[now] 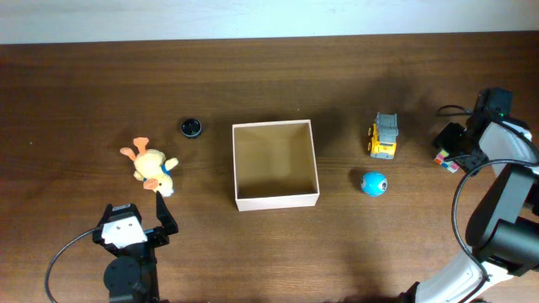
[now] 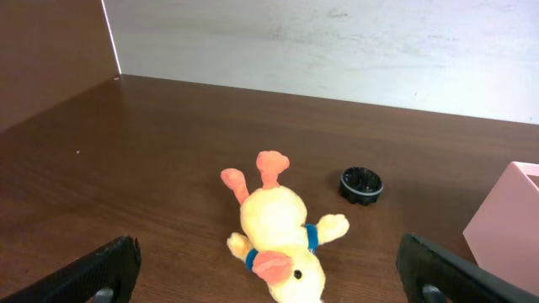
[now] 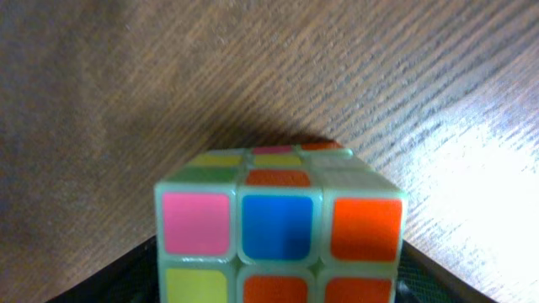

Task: Pack container
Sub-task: 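Lower the right gripper and close it on the Rubik's cube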

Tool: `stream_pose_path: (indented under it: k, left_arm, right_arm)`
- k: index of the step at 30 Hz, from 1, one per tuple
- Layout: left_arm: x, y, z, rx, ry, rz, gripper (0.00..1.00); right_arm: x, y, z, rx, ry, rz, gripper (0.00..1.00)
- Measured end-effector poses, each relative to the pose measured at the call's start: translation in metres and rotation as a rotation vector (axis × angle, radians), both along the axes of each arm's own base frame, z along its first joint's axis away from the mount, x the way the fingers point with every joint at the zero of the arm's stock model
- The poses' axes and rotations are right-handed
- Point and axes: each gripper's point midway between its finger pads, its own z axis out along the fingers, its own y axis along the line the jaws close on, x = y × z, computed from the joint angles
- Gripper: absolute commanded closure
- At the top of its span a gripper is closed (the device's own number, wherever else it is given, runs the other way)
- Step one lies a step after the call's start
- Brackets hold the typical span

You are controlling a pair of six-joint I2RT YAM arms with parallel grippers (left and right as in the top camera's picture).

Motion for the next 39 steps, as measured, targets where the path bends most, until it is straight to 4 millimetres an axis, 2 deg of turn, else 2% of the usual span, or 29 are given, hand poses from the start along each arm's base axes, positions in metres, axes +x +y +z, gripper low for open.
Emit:
stream_pose_path:
  k: [7, 10, 12, 18, 26, 39]
  left_arm:
    - [0.0000, 0.0000, 0.0000, 0.000, 0.000, 0.000, 0.01]
    - [0.0000, 0.0000, 0.0000, 0.000, 0.000, 0.000, 0.01]
    - [0.0000, 0.0000, 0.0000, 0.000, 0.000, 0.000, 0.01]
    - [0.0000, 0.0000, 0.0000, 0.000, 0.000, 0.000, 0.01]
    - [0.0000, 0.0000, 0.0000, 0.000, 0.000, 0.000, 0.01]
    - [0.0000, 0.0000, 0.0000, 0.000, 0.000, 0.000, 0.01]
  right_arm:
    - [-0.0023, 0.0010, -0.0006, 0.003, 0.010, 0.006, 0.33]
    - [-0.0018, 0.0008, -0.0005, -0.001, 0.011, 0.019, 0.32]
    - [-0.0002, 0.0001, -0.0001, -0.007, 0.007, 0.035, 0.27]
    - [0.0058, -0.0028, 0.0018, -0.032, -0.010, 0.086, 0.27]
    - [0.0066, -0.0033, 0.0021, -0.039, -0.010, 0.105, 0.49]
    - [0.0071, -0.0039, 0.0025, -0.043, -0.011, 0.109, 0.51]
